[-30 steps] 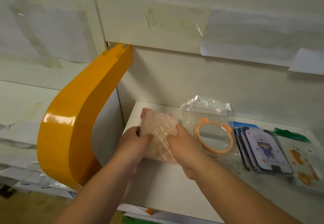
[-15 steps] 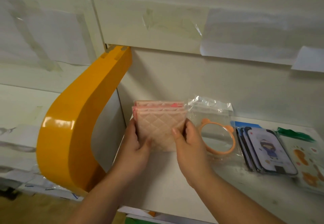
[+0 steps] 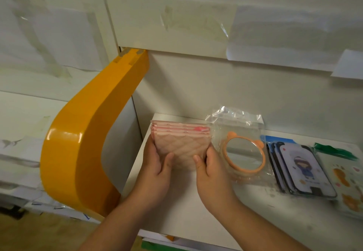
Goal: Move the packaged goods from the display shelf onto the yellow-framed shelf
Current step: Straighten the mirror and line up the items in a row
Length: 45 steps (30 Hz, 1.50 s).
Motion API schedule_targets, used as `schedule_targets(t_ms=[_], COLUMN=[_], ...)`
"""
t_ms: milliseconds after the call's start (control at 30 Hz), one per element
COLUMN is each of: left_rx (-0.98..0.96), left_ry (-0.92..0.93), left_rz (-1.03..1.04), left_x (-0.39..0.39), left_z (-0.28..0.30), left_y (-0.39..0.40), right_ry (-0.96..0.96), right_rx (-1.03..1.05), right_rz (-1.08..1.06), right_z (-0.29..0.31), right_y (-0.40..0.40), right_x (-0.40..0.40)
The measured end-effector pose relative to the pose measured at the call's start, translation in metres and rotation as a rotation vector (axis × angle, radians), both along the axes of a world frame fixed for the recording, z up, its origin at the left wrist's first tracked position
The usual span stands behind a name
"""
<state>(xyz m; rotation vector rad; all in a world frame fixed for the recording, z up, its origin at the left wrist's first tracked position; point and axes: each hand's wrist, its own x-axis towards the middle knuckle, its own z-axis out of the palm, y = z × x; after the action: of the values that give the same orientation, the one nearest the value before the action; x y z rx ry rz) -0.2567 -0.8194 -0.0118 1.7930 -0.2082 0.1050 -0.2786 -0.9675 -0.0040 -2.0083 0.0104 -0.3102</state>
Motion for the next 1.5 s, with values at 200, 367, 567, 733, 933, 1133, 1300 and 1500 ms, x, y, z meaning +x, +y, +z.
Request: schedule_targets(t_ms=[200, 367, 567, 733, 933, 1133, 1300, 1500], left_rx=[-0.102, 0.226, 0.567, 0.72, 0.478, 0.456, 0.572, 0.166], left_ry=[0.118, 0.323, 0.499, 0.37, -0.148, 0.242, 0.323, 0.573], left_rz=[0.094, 0.327, 0.339, 0.457, 0.159, -0.064, -0.005, 0.099], left_x=[0.022, 0.058, 0.087, 0.073, 0.026, 0.01, 0.008, 0.019], left_z=[0.004, 0.005, -0.007, 0.005, 0.029, 0.013, 0.007, 0.022], left_y=[-0.006, -0.01, -0.01, -0.016, -0.072, -0.137, -0.144, -0.145], right_ry=[0.052, 0.283, 0.498, 0.426, 0.129, 0.22, 0.311, 0.316], right_rx=[-0.004, 0.033, 0.077, 0.034, -0.059, -0.421, -0.622, -0.47], right_rz=[-0.09, -0.076, 0.111, 0.15, -0.073, -0.122, 0.034, -0.018], right_z=[0.019, 0.031, 0.039, 0.045, 0.051, 0.031, 0.024, 0.012], right_y=[0.002, 0.002, 0.005, -0.017, -0.093, -0.147, -0.139, -0.133], right_x=[0.021, 0.042, 0.049, 0.04, 0.004, -0.011, -0.009, -0.004])
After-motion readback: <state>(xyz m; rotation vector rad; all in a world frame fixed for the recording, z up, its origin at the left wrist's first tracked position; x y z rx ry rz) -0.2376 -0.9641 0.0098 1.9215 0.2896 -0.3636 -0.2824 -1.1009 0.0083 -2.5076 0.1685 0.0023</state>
